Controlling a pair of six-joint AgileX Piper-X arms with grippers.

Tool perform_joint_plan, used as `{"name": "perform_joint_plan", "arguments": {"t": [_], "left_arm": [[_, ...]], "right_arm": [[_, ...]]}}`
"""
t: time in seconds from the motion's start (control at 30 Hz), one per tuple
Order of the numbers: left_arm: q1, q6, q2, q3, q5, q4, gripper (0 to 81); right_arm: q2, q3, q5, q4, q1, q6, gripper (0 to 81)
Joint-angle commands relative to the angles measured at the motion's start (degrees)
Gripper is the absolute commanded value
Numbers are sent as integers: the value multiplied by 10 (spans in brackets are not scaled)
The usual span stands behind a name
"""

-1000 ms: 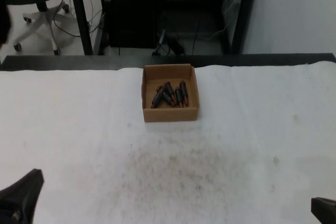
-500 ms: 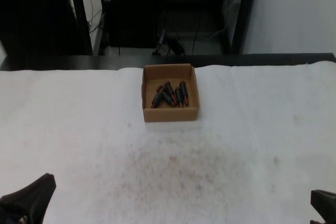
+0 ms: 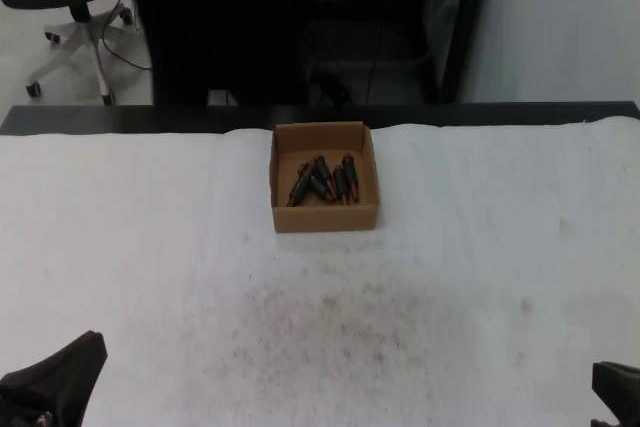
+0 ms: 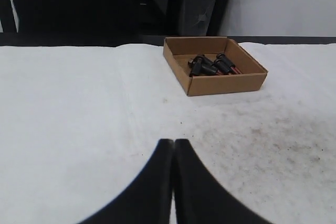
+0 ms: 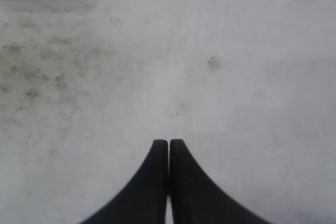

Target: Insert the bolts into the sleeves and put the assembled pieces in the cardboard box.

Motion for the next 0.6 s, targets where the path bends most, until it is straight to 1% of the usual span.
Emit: {"name": "perform_joint_plan", "arguments": {"t": [0.0,0.1,0.13,0.23,0.37,0.47,0.57], "left_arm": [[-1,-4,2,15,4,-5,1],[-1,-4,2,30,4,-5,1],[-1,-4,2,30,4,19,1],[-1,-4,2,30,6,74,1],[-1,-5,2,30,8,92,1],[-1,-5,2,30,8,92,1],[-1,-5,2,30,8,89,1]], "right_arm": [[2,5,3,-15,-2,-1,8],[2,41,3,-68,-2,-1,8],[2,53,3,-83,-2,-1,8],[2,76,3,-95,-2,-1,8],[2,116,3,-112,-2,-1,8],[-8,119,3,-158,-2,-1,8],[-27,119,3,-170,-2,-1,8]]}}
